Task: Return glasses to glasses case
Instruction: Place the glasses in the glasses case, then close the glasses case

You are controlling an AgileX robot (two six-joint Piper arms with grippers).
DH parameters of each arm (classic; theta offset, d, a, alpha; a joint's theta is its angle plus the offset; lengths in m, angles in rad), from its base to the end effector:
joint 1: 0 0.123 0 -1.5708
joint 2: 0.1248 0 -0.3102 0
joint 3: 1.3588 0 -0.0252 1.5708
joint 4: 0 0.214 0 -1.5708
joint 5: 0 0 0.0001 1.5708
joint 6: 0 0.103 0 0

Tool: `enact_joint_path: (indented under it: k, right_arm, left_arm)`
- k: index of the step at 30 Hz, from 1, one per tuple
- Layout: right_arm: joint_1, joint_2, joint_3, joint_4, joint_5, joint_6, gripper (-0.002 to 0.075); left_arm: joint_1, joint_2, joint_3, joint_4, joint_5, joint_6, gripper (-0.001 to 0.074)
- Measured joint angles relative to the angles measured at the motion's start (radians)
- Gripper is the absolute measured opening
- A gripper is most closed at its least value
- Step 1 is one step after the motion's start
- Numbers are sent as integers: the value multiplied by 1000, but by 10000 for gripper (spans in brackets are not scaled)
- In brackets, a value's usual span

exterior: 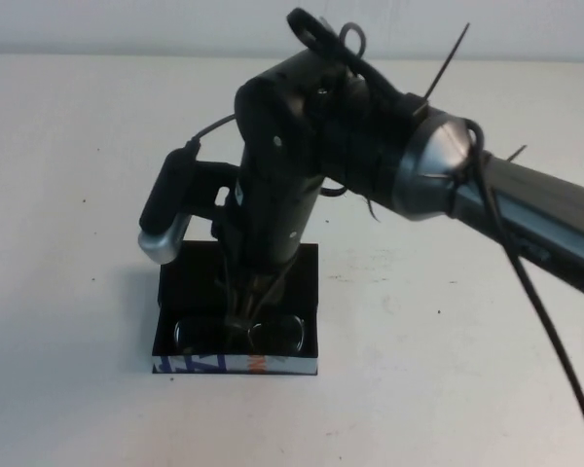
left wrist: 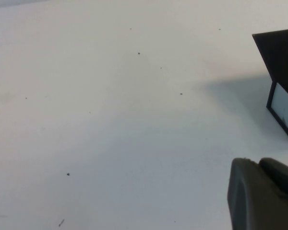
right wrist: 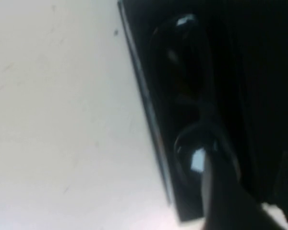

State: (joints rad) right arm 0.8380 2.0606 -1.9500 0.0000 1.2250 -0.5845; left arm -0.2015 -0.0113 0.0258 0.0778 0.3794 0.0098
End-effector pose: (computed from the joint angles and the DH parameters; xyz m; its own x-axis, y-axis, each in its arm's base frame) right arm 0.2849 0.3166 0.2989 -0.1190 -0.9571 -0.2642 -0.9700 0.1689 -0.1748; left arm 0.0021 0.0026 0.1677 -0.2796 0.1408 -0.9497 0.1968 0.9766 0.0868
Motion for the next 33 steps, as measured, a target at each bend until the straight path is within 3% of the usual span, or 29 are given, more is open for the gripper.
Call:
enact_joint_path:
  k: [5,9,28,33]
  right_arm:
    - [0,-152,192,-5,7,61,62]
    - [0,-197,233,0,13,101,1]
    - [0,-202,235,17,1,114,-11]
    - [0,-202,235,30,-1,114,-11]
  left_arm:
    - [0,0,0,0,0,0,-1]
    - [0,0,0,0,0,0,-1]
    - [0,0,0,7,-16,6,-1]
    - [0,0,0,-90,-163,-166,-1]
